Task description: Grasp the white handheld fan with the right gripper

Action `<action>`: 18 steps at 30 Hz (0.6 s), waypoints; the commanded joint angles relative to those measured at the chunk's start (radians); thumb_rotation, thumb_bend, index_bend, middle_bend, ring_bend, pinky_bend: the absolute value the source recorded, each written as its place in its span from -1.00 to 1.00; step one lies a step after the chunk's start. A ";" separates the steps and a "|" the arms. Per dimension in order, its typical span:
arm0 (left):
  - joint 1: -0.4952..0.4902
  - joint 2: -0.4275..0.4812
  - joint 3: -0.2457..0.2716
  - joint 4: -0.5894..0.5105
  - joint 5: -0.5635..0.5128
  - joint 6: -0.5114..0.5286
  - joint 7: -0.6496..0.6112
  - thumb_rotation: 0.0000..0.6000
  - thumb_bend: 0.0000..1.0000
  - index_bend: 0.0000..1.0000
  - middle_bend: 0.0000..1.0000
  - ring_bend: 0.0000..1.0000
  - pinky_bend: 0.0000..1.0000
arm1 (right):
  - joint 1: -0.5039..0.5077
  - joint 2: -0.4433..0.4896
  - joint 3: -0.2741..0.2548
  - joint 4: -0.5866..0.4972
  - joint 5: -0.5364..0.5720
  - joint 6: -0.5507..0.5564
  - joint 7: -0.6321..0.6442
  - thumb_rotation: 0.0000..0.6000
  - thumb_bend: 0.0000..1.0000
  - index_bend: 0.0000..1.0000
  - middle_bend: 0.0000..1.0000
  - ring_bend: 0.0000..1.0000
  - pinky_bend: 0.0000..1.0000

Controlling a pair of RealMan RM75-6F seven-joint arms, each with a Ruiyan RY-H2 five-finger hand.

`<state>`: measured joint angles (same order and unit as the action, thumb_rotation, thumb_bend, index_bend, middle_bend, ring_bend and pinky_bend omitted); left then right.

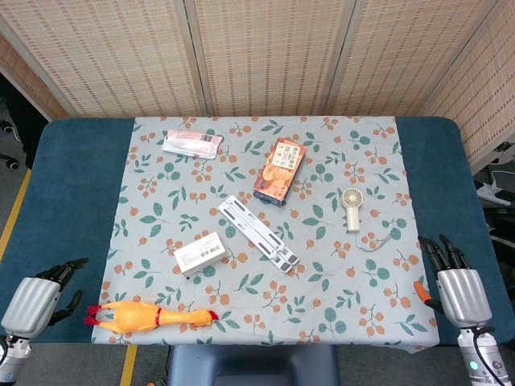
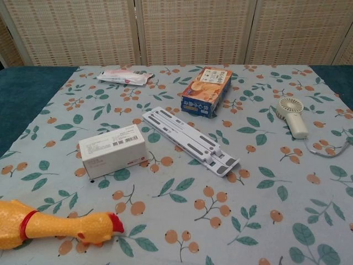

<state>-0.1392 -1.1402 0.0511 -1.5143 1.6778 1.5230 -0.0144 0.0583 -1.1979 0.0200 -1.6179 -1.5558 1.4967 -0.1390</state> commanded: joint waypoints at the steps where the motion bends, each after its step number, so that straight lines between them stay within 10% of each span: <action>1: 0.002 0.003 -0.001 -0.004 -0.004 0.000 -0.006 1.00 -0.15 -0.63 -0.38 -0.25 0.19 | 0.001 -0.002 0.002 -0.002 0.009 -0.006 -0.004 1.00 -0.60 -1.00 -0.76 -1.00 -0.66; 18: -0.015 -0.001 -0.006 0.016 -0.012 -0.038 -0.042 1.00 -0.15 -0.63 -0.35 -0.25 0.18 | 0.023 -0.060 0.023 0.070 0.002 -0.010 -0.023 1.00 -0.44 -0.91 -0.56 -0.76 -0.43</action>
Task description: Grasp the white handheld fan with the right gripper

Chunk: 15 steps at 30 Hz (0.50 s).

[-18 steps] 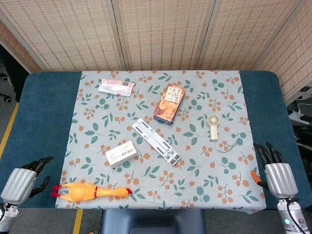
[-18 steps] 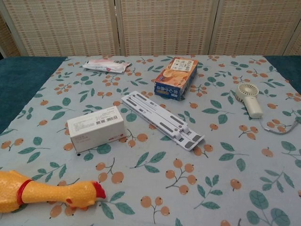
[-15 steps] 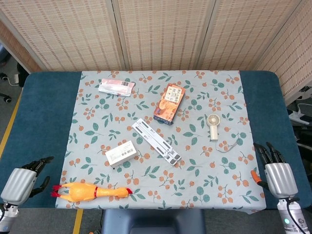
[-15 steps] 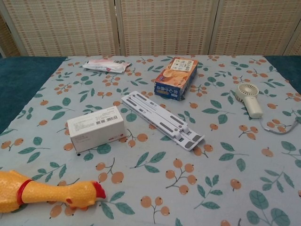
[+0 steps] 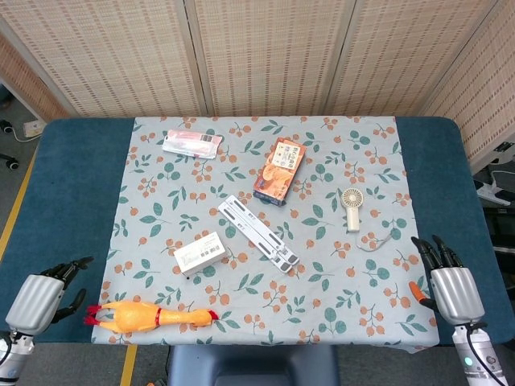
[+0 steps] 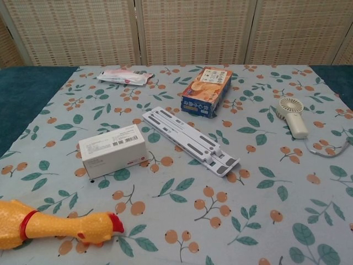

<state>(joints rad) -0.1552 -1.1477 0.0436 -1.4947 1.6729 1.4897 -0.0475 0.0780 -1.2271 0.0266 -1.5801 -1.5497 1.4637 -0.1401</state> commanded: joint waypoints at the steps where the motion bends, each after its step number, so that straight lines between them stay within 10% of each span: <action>1: 0.005 0.014 0.004 -0.013 -0.009 -0.001 -0.018 1.00 -0.15 -0.63 -0.35 -0.25 0.18 | 0.005 -0.045 0.024 0.044 -0.003 0.032 -0.027 1.00 -0.36 -0.87 -0.45 -0.65 -0.38; 7: 0.025 0.038 0.000 -0.032 -0.008 0.041 -0.038 1.00 -0.14 -0.63 -0.34 -0.25 0.18 | 0.062 -0.062 0.075 0.040 0.061 -0.048 -0.060 1.00 0.11 -0.61 0.28 0.07 0.17; 15: 0.025 0.043 0.000 -0.043 -0.021 0.021 -0.027 1.00 -0.15 -0.63 -0.33 -0.25 0.18 | 0.204 0.043 0.126 -0.144 0.269 -0.356 -0.164 1.00 0.50 -0.70 0.49 0.22 0.29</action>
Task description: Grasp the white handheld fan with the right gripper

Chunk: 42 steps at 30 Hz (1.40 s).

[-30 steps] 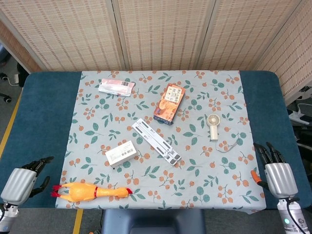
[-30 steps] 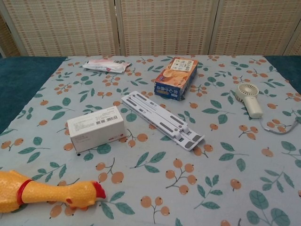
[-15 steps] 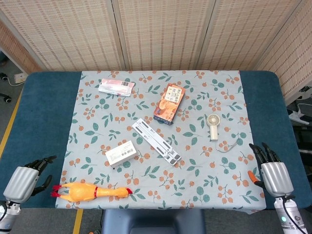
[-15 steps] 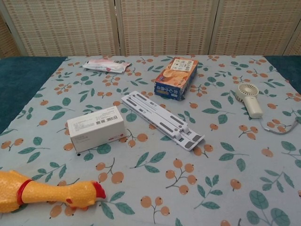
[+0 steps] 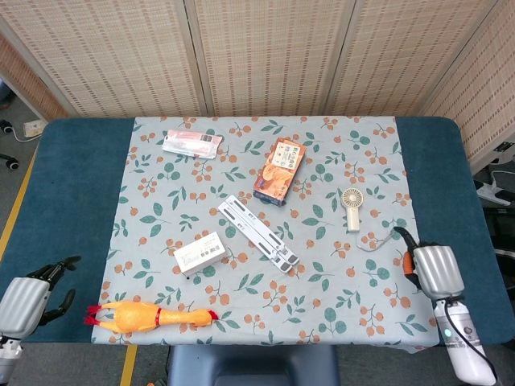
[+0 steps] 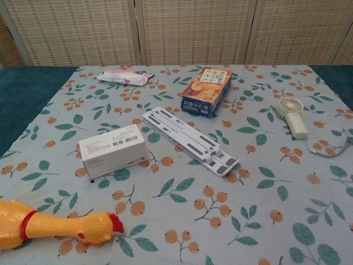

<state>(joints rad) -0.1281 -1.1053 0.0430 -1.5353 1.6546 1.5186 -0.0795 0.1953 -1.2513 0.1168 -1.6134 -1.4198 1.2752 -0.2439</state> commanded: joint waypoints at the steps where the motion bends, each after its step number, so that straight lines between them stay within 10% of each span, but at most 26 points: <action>1: -0.003 0.002 0.002 -0.004 -0.001 -0.011 0.007 1.00 -0.15 -0.63 -0.33 -0.25 0.18 | 0.110 0.085 0.048 -0.138 0.195 -0.215 -0.074 1.00 0.52 -0.71 0.50 0.22 0.29; 21: -0.009 0.008 0.002 -0.007 -0.004 -0.035 -0.012 1.00 -0.15 -0.58 -0.33 -0.25 0.18 | 0.409 0.055 0.084 -0.174 0.830 -0.336 -0.405 1.00 0.64 -0.83 0.52 0.23 0.29; 42: -0.011 0.016 0.010 -0.013 0.011 -0.040 -0.015 1.00 -0.15 -0.54 -0.33 -0.25 0.18 | 0.533 -0.075 0.014 0.027 1.011 -0.403 -0.363 1.00 0.64 -0.83 0.53 0.23 0.29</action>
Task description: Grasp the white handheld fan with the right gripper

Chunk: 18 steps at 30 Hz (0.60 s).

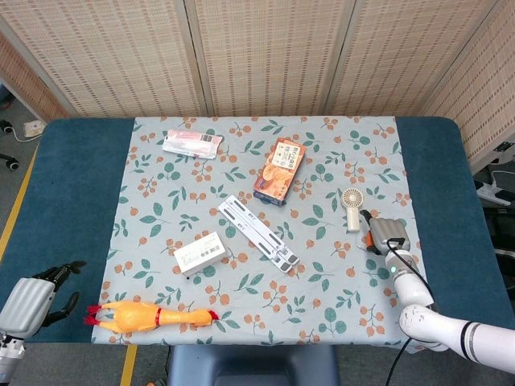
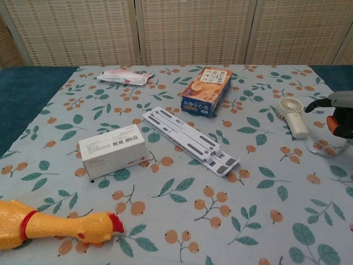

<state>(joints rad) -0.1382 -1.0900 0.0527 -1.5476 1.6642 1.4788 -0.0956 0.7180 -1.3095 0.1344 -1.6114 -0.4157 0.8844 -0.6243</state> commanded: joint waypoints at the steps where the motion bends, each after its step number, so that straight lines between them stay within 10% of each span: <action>1: -0.001 0.000 0.000 -0.001 0.002 0.000 0.001 1.00 -0.15 -0.54 -0.33 -0.25 0.18 | 0.013 -0.023 -0.004 0.036 0.005 -0.018 0.026 1.00 0.64 -0.83 0.53 0.23 0.29; 18: 0.000 0.003 0.002 -0.004 0.002 -0.003 0.002 1.00 -0.15 -0.52 -0.33 -0.25 0.18 | 0.024 -0.061 -0.016 0.104 -0.053 -0.049 0.128 1.00 0.64 -0.83 0.53 0.23 0.29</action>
<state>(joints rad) -0.1380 -1.0865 0.0548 -1.5515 1.6660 1.4760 -0.0940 0.7415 -1.3693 0.1189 -1.5098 -0.4663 0.8362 -0.4992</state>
